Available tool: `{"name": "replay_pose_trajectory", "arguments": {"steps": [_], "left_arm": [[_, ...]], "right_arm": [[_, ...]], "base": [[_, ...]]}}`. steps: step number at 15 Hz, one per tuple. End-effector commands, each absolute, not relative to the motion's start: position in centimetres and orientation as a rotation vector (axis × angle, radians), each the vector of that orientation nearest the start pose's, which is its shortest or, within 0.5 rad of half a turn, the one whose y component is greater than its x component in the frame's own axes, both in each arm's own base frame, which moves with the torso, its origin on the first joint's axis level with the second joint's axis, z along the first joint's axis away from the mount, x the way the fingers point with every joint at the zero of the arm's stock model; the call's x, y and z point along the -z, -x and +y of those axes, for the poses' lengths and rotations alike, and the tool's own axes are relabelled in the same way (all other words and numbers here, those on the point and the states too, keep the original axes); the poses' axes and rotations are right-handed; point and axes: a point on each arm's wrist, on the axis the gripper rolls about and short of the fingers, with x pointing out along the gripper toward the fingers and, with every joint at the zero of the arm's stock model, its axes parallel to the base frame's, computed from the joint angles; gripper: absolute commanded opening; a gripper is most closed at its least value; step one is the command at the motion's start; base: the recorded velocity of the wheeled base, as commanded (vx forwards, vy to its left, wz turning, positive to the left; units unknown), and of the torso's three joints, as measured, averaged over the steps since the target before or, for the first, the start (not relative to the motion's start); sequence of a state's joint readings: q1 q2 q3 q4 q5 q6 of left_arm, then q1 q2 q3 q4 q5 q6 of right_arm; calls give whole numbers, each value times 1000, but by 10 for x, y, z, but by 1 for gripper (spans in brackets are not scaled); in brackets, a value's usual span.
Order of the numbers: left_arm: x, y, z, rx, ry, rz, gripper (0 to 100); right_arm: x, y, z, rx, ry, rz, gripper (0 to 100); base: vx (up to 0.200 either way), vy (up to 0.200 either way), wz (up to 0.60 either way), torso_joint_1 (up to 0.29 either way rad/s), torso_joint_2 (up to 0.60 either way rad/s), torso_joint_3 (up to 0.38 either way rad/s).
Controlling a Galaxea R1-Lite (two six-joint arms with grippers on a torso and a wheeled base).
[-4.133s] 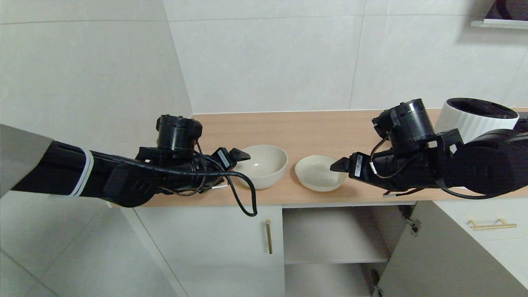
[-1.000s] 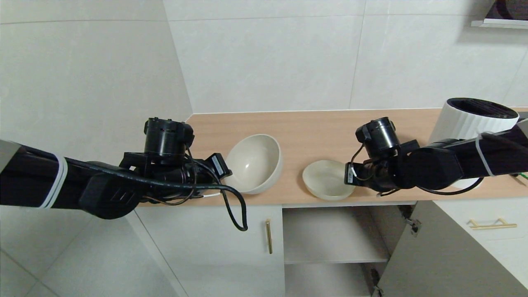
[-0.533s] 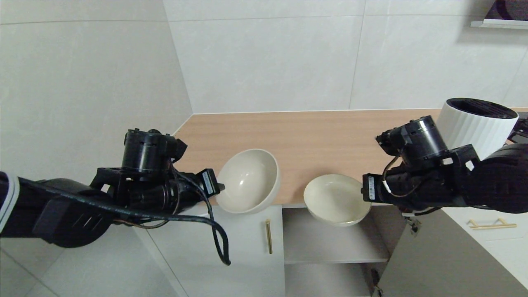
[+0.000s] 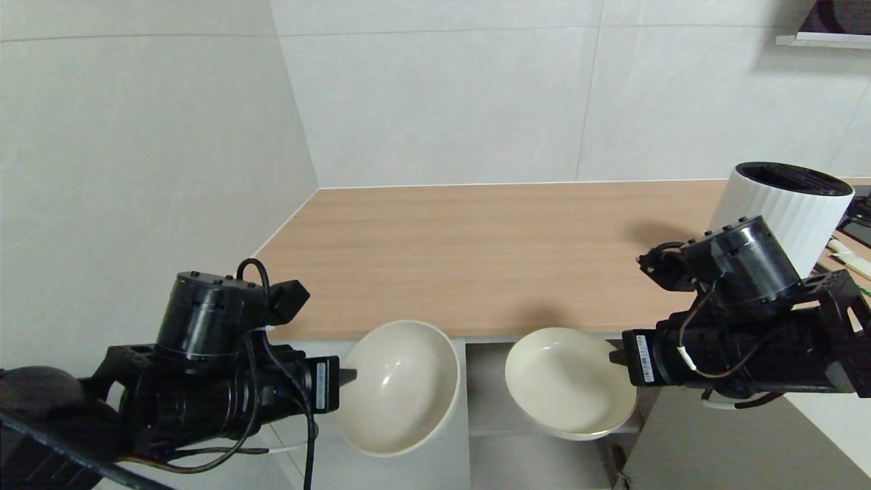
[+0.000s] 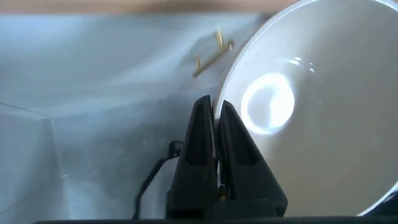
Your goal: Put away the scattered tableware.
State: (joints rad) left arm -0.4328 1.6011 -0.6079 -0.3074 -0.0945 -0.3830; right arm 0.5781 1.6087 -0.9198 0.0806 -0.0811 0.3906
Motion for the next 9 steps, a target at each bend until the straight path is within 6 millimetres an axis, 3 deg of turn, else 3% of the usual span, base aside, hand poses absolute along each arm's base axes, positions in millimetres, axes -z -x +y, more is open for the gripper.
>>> {"name": "replay_pose_trajectory", "arguments": {"steps": [1,9], "left_arm": [[-125,-216,-112,399,219,794,0],[-120,-207,-112,420,137,858,0]], "right_arm": [[-168,-224,148,-324,-97,837,0],[-158,-221,148,-342,-38,865,0]], "base": [[0,0,0,0,0,0],[0,0,0,0,0,0]]}}
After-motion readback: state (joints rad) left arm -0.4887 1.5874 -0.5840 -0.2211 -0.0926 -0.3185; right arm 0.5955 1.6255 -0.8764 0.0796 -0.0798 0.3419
